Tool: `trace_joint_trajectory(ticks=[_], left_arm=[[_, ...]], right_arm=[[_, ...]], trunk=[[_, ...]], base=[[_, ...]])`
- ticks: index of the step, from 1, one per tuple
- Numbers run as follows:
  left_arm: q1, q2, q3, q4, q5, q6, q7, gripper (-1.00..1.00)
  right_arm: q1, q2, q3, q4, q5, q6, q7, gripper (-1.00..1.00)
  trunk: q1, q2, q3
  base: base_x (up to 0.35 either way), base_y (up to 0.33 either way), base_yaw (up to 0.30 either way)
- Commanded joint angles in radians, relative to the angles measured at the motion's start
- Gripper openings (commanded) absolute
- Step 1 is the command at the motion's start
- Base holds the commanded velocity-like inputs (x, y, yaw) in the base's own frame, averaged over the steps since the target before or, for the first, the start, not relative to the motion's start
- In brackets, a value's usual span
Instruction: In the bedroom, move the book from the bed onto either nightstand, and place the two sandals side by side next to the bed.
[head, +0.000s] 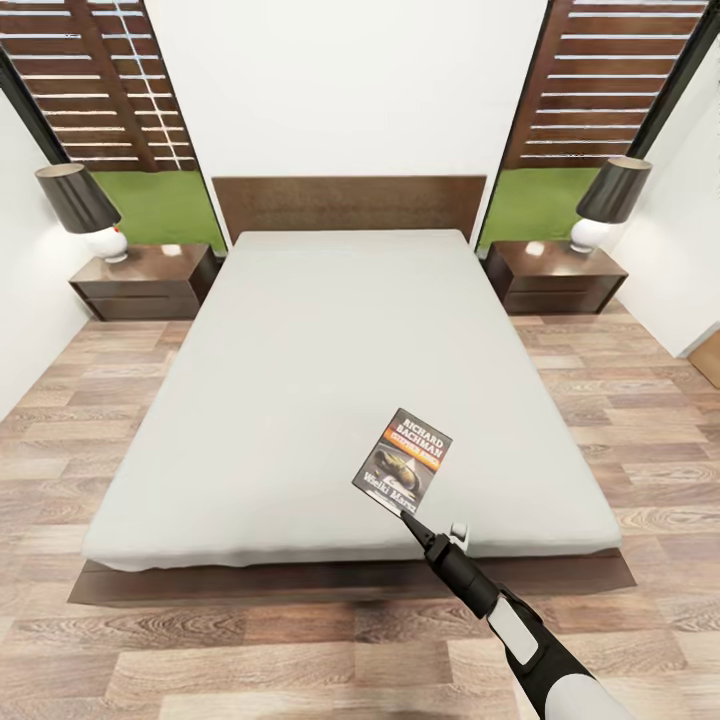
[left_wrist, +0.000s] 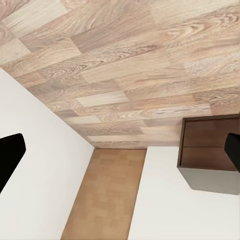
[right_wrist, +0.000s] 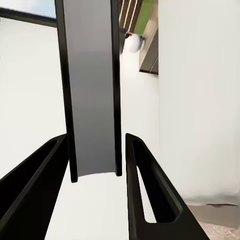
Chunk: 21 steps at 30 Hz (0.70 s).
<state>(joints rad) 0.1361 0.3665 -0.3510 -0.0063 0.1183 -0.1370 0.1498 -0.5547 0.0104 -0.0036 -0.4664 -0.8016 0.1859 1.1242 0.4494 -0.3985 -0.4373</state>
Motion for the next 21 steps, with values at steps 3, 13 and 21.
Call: trace_joint_trajectory(ticks=[3, 13, 21], left_arm=[[0.001, 0.0, -0.009, -0.001, 0.01, -0.004, 0.002, 1.0], [0.001, 0.0, -0.008, -0.001, 0.011, -0.004, 0.002, 1.0], [0.001, 0.0, -0.008, -0.001, 0.011, -0.004, 0.002, 1.0]], right_arm=[[-0.001, 0.0, 0.001, 0.001, -0.006, 0.001, 0.001, -1.0], [-0.001, 0.0, 0.0, 0.002, -0.007, -0.007, 0.004, -1.0], [-0.001, 0.0, 0.0, 0.002, -0.007, -0.008, 0.005, -1.0]], trunk=[[0.001, -0.001, 0.004], [0.001, -0.001, 0.02], [0.001, -0.001, 0.033]], base=[[0.0, 0.0, -0.036], [0.0, 0.0, -0.067], [0.0, 0.0, -0.075]])
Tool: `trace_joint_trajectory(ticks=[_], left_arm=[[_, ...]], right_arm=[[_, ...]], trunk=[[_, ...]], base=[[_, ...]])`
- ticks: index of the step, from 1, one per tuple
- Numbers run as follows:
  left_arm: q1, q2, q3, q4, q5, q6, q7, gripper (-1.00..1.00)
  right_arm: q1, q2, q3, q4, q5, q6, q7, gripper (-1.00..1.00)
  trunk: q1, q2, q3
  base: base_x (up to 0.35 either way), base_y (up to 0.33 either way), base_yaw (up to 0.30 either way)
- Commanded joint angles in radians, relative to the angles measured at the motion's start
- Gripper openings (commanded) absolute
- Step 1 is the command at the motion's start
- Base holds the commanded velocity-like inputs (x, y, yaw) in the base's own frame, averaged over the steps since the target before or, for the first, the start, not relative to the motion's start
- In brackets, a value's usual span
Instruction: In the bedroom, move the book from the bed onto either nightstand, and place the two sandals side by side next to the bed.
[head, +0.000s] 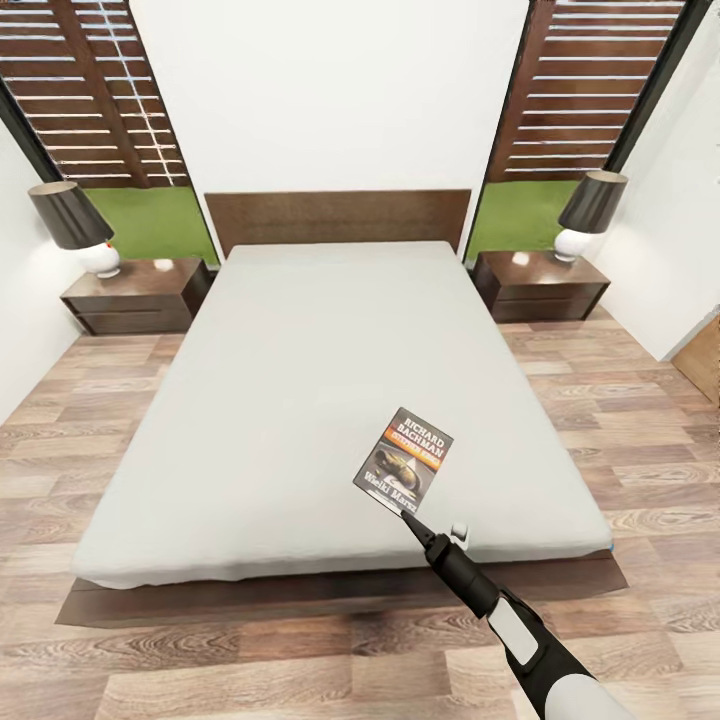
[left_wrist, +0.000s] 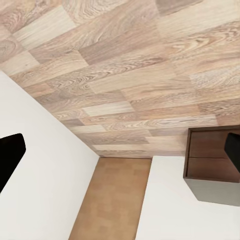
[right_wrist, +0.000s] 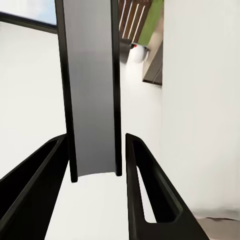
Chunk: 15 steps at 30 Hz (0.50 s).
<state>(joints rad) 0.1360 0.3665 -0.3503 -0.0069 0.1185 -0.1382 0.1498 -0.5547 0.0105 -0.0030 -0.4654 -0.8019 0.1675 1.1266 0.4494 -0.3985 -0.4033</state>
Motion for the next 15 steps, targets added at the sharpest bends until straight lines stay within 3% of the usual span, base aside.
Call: trace_joint_trajectory(ticks=[1, 15], left_arm=[[0.001, 0.0, -0.009, -0.001, 0.01, -0.003, 0.002, 1.0], [0.0, 0.0, -0.009, -0.001, 0.01, -0.003, 0.002, 1.0]], right_arm=[[-0.001, 0.0, 0.0, 0.001, -0.007, 0.01, 0.002, -1.0], [-0.001, 0.0, 0.001, 0.001, -0.005, 0.009, 0.002, -1.0]], trunk=[[0.001, -0.001, 0.0], [0.001, -0.001, 0.023]], base=[[0.0, 0.0, -0.074], [0.0, 0.0, -0.072]])
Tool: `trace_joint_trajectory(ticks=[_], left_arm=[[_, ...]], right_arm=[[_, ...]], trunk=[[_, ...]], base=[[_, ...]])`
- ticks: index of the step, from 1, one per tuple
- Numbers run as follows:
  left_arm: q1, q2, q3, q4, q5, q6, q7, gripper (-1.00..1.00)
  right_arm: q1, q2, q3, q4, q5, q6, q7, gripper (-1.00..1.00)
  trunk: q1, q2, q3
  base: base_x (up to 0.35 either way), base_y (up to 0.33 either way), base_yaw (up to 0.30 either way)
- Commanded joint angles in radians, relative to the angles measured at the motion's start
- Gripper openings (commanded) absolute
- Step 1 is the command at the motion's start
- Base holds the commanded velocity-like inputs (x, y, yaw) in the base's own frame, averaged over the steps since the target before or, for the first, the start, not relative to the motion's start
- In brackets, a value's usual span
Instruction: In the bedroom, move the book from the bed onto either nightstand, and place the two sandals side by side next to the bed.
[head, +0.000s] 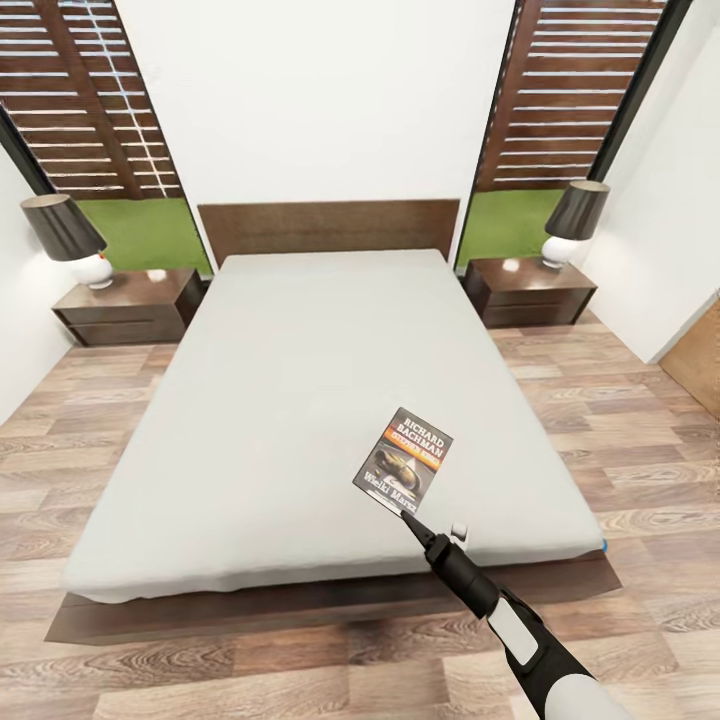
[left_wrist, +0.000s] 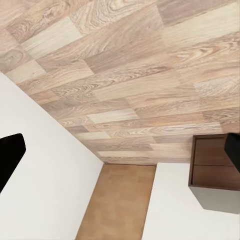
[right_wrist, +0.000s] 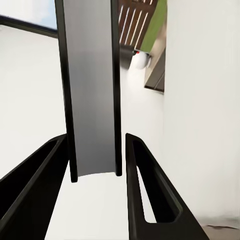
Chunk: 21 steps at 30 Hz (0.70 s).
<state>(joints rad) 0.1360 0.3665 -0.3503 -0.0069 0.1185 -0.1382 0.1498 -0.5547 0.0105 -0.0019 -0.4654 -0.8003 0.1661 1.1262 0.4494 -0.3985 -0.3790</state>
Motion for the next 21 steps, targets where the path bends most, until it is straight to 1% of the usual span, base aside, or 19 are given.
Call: trace_joint_trajectory(ticks=[1, 21], left_arm=[[0.001, 0.0, -0.009, -0.001, 0.01, -0.003, 0.002, 1.0], [0.001, 0.0, -0.009, -0.001, 0.01, -0.004, 0.002, 1.0]], right_arm=[[-0.001, 0.0, 0.0, 0.001, -0.007, 0.01, 0.002, -1.0], [-0.001, 0.001, 0.002, 0.001, -0.007, 0.01, -0.003, -1.0]], trunk=[[0.001, -0.002, 0.0], [0.001, -0.002, 0.033]], base=[[0.0, 0.0, -0.071], [0.0, 0.0, -0.07]])
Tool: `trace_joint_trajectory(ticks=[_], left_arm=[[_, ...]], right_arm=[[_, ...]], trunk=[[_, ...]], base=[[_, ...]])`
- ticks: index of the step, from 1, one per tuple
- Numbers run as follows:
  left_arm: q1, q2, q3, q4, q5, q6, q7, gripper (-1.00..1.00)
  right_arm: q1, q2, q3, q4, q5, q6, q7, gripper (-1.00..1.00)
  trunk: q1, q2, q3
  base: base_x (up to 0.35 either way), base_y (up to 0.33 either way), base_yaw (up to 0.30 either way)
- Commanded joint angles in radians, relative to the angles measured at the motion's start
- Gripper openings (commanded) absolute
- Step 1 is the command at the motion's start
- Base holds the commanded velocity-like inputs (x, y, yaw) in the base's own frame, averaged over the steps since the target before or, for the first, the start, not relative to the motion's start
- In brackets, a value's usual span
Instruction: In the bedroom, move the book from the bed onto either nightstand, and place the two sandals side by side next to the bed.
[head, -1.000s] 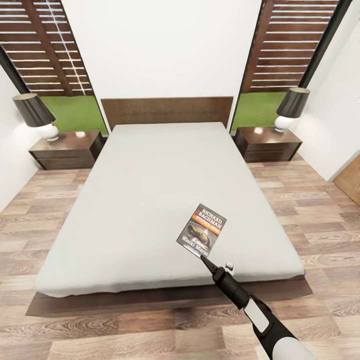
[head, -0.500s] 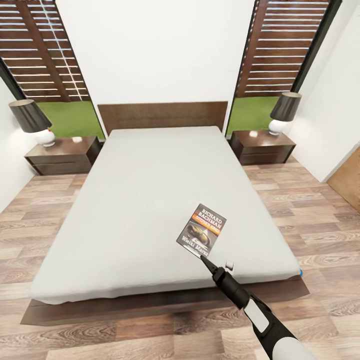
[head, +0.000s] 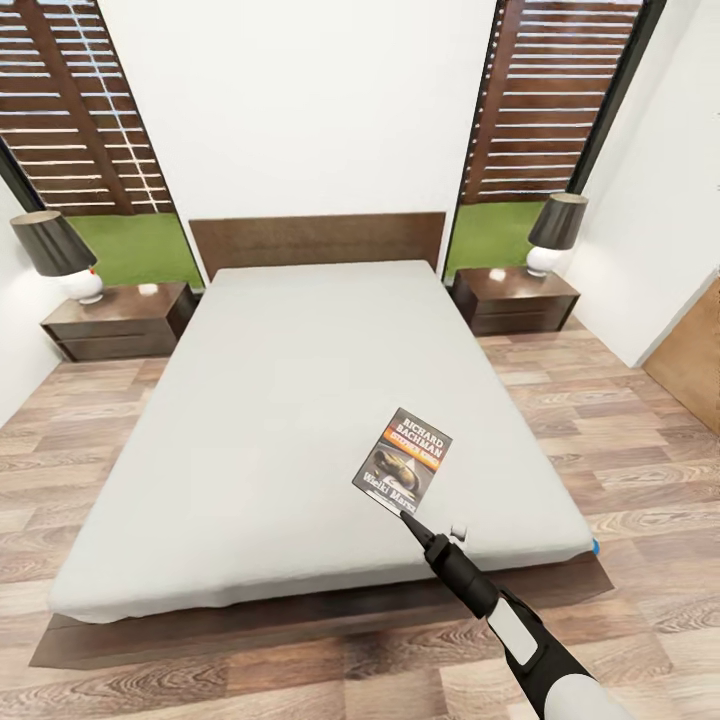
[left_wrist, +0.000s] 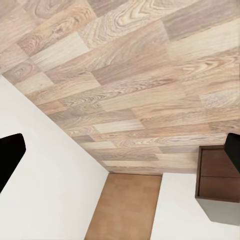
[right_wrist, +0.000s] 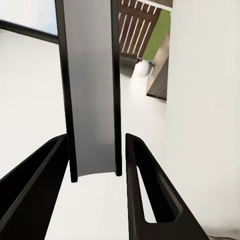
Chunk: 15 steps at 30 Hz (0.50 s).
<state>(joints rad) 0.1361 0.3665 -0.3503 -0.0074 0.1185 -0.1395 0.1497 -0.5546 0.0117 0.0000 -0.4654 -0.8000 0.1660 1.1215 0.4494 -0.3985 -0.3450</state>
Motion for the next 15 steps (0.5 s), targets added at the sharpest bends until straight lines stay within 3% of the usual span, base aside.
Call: trace_joint_trajectory(ticks=[1, 15], left_arm=[[0.001, 0.0, -0.009, -0.001, 0.01, -0.003, 0.002, 1.0], [0.001, 0.0, -0.009, -0.002, 0.01, -0.003, 0.002, 1.0]], right_arm=[[-0.001, 0.0, 0.0, 0.001, -0.007, 0.01, 0.002, -1.0], [-0.001, 0.002, 0.001, 0.001, -0.005, 0.01, 0.001, -1.0]], trunk=[[0.001, -0.002, 0.0], [0.001, -0.002, 0.023]], base=[[0.0, 0.0, -0.069], [0.0, 0.0, -0.069]])
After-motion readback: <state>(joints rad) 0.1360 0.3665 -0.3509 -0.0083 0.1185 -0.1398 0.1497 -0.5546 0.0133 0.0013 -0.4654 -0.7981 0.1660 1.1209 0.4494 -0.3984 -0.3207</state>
